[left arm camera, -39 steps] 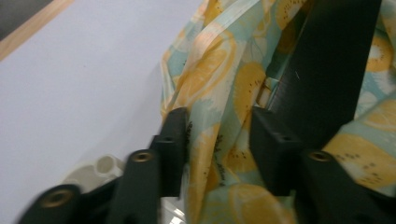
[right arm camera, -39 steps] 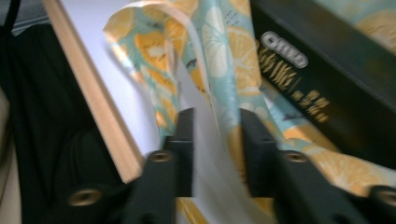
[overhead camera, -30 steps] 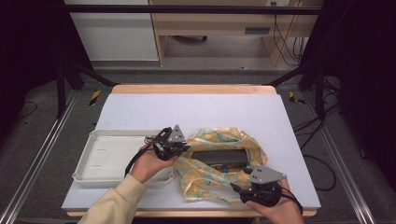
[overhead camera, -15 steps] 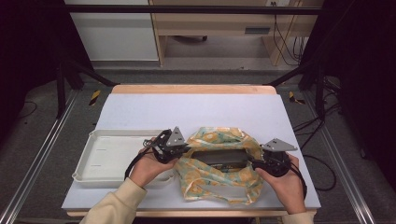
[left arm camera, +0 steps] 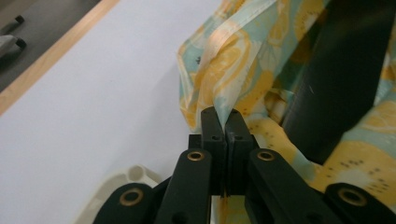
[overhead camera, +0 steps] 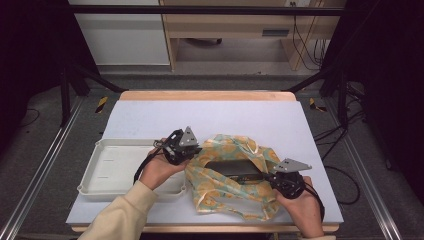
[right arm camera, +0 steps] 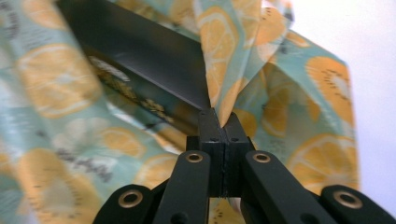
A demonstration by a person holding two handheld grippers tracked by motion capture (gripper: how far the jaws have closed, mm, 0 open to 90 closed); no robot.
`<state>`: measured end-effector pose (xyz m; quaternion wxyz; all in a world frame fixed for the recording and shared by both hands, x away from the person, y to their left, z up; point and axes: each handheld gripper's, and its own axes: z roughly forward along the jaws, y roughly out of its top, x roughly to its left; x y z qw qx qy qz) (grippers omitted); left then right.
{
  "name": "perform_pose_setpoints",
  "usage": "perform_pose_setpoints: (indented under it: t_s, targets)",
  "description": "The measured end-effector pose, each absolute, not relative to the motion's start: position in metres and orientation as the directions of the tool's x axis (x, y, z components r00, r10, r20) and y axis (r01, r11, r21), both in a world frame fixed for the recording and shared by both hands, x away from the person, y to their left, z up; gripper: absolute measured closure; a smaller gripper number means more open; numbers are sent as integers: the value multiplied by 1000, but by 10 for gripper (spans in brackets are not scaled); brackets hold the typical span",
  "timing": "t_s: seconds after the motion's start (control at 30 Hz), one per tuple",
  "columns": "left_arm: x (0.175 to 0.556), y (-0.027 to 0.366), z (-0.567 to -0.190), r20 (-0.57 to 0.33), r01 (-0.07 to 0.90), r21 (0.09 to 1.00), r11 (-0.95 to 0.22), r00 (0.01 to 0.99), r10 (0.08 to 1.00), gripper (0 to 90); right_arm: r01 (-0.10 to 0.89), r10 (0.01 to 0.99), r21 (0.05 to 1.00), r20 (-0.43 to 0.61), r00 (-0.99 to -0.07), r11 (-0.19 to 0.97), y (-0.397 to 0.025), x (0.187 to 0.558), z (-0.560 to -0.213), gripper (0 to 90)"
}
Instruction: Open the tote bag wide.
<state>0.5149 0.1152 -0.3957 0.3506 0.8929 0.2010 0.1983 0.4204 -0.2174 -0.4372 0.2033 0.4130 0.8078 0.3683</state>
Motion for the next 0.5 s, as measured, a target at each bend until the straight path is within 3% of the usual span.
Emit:
perform_pose_setpoints:
  t_s: [0.5]
  targets:
    - [541, 114, -365, 208, 225, 768, -600, 798, 566, 899, 477, 764, 792, 21, -645, 381, -198, 406, -430, 900]
